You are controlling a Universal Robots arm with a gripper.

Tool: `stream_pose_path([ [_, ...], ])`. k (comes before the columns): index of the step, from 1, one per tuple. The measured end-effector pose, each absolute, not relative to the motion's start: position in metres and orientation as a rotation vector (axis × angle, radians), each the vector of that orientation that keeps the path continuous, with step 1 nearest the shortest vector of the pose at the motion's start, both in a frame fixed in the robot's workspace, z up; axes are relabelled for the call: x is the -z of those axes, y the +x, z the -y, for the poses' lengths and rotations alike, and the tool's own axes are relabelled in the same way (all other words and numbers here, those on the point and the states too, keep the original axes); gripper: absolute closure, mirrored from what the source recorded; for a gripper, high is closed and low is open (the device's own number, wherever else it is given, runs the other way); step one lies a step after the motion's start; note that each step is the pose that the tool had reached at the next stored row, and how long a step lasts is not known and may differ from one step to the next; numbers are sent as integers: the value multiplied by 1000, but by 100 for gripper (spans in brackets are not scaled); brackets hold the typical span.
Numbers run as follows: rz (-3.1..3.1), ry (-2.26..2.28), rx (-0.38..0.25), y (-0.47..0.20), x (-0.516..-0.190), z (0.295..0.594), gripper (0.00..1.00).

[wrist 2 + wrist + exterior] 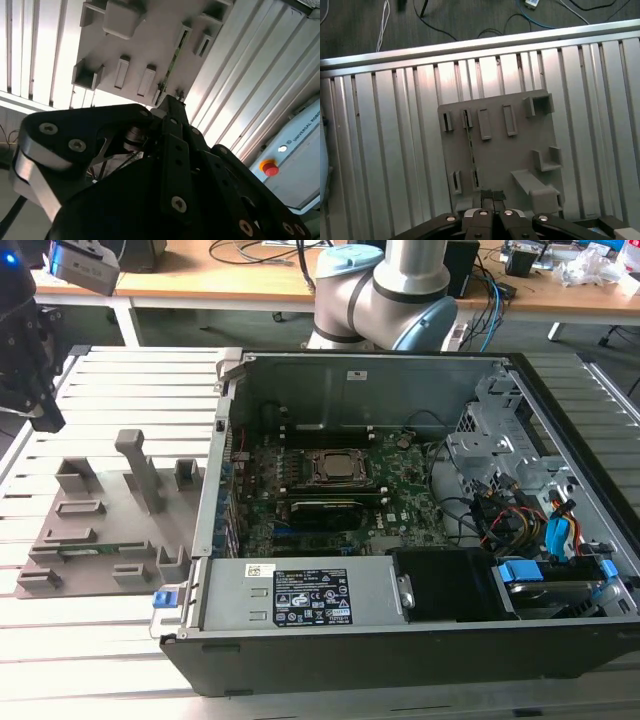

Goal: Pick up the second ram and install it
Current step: 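Pick up the second ram and move it above second insertion slot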

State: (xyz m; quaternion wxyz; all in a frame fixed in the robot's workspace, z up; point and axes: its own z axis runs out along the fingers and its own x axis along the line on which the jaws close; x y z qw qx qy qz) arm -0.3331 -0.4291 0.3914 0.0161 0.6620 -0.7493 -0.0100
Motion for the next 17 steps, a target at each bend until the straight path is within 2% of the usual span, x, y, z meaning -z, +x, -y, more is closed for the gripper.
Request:
stream_pose_path([
  [2, 2323, 2092, 62, -333, -391, 429, 89],
  [6, 2323, 2094, 64, -333, -391, 429, 89],
  [8, 2323, 2094, 64, -333, -391, 429, 76],
  [9, 2323, 2094, 64, -333, -391, 429, 76],
  [10, 2323, 2094, 64, -333, -391, 429, 70],
  [17, 2307, 2121, 76, -333, -389, 434, 70],
])
